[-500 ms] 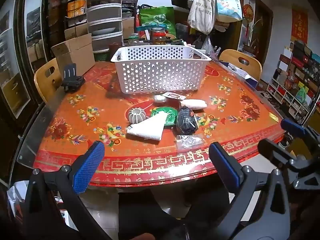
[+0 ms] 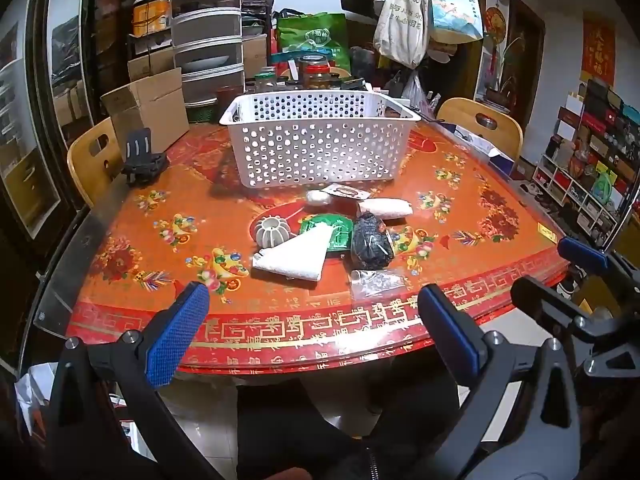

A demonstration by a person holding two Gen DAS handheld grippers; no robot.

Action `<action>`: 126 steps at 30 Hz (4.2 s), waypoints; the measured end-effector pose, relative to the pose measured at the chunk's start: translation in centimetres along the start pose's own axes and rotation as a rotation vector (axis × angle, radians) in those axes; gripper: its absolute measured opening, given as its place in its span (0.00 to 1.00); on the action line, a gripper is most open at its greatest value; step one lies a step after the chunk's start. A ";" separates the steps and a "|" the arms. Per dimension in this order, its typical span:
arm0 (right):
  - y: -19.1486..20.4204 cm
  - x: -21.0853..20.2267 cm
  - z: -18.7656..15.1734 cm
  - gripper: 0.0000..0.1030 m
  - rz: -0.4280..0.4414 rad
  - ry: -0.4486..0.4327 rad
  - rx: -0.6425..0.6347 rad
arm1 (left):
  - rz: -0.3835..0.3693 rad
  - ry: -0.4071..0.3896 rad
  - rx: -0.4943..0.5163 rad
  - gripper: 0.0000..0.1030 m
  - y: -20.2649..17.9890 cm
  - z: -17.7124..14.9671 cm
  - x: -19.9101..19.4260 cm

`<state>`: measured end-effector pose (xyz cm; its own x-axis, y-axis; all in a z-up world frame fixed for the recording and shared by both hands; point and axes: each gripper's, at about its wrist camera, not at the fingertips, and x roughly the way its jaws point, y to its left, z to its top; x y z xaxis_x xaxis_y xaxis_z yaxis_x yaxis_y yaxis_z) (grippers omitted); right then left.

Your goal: Organize soft objects

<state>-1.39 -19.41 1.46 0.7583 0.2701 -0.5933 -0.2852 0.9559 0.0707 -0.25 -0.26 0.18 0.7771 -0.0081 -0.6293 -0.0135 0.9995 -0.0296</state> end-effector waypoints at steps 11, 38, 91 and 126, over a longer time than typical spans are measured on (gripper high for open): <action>-0.1 -0.2 0.1 1.00 0.005 0.002 -0.006 | -0.003 0.002 -0.002 1.00 -0.1 0.0 0.0; -0.2 -0.2 0.1 1.00 0.008 0.005 -0.003 | -0.003 0.003 -0.004 1.00 -0.1 0.1 0.0; 0.9 9.3 -3.7 0.96 0.124 0.122 0.032 | -0.050 0.070 -0.039 1.00 6.0 -0.8 10.2; 3.7 14.6 -2.5 0.63 0.105 0.134 -0.043 | -0.123 0.058 -0.015 0.52 5.7 -1.6 16.0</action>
<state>7.18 -12.23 -8.96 0.6389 0.3473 -0.6864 -0.3854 0.9167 0.1050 11.07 5.23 -11.32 0.7355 -0.1332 -0.6643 0.0704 0.9902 -0.1206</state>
